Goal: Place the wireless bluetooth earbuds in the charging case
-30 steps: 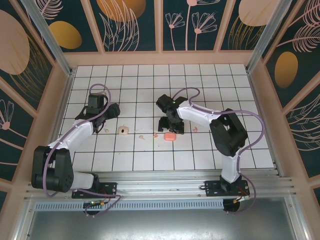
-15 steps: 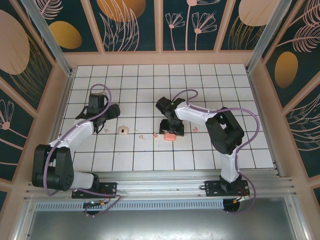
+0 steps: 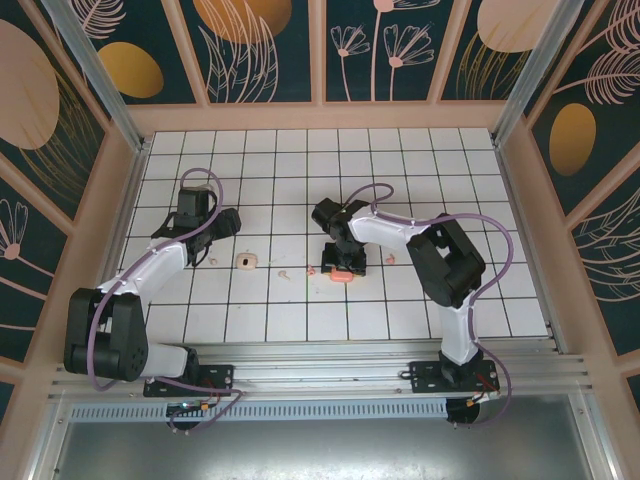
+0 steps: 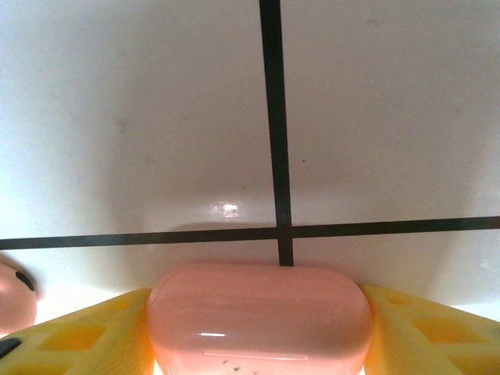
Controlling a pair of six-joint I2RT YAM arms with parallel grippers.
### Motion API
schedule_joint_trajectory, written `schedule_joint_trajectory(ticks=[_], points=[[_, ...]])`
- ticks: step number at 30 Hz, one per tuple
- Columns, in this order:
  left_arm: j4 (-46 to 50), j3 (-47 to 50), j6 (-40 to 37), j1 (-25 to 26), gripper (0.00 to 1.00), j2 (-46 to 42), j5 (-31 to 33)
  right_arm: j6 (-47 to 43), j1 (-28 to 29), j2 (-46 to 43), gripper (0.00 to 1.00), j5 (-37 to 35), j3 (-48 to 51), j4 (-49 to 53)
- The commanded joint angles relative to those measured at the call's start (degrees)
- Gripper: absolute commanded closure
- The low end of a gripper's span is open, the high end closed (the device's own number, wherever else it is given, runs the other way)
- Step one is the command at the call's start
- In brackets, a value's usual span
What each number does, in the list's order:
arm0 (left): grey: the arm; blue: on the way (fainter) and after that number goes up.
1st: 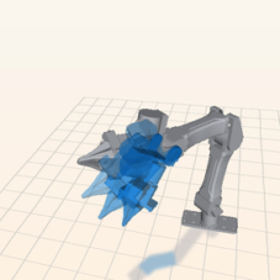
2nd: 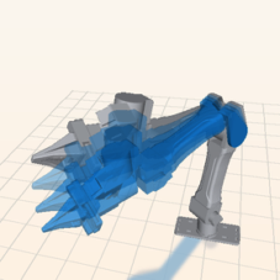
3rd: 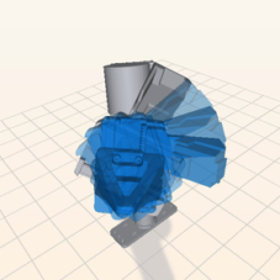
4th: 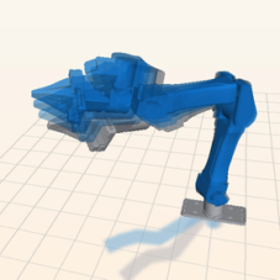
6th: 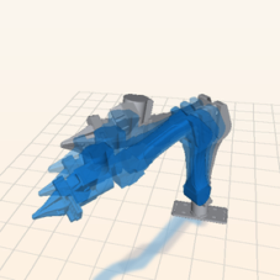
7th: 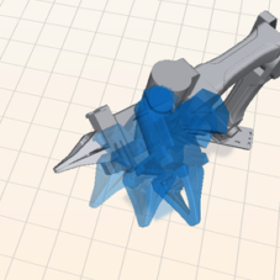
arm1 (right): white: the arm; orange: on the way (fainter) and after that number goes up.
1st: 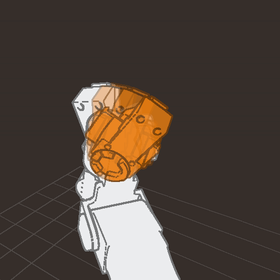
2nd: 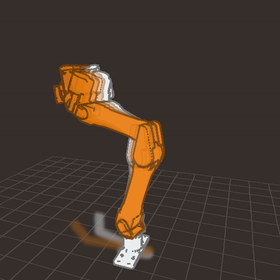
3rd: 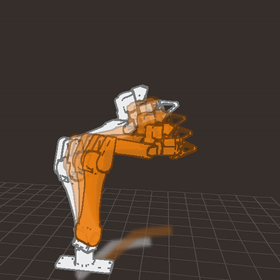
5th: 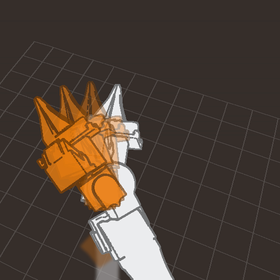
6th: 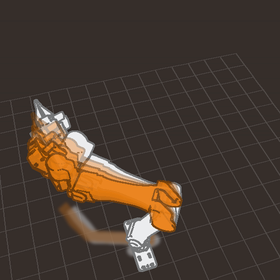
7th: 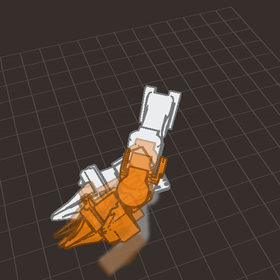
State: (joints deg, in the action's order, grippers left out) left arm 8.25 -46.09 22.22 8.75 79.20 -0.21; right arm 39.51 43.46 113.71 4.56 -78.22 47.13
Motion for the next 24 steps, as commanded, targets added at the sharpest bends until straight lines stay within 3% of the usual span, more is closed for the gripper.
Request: schedule_joint_trajectory(ticks=[1, 8, 12, 24], points=[[0.83, -0.11, 0.82, 0.20, 0.33, 0.09, -1.37, 0.43, 0.57, 0.10, 0.41, -0.23, 2.48, -1.47], [-4.35, 0.95, -1.87, 0.34, 0.39, -4.12, -6.89, 2.67, 0.33, -7.62, 0.43, -3.46, 3.13, -7.27], [-15.00, 5.32, -4.38, 0.79, 0.41, -9.24, -11.23, 3.27, -0.43, -13.91, 0.43, -3.43, 4.58, -16.28], [-35.69, 10.56, -11.36, 3.06, 0.45, -15.50, -24.62, 6.57, -3.29, -24.38, 0.45, 5.51, 8.81, -44.30]])
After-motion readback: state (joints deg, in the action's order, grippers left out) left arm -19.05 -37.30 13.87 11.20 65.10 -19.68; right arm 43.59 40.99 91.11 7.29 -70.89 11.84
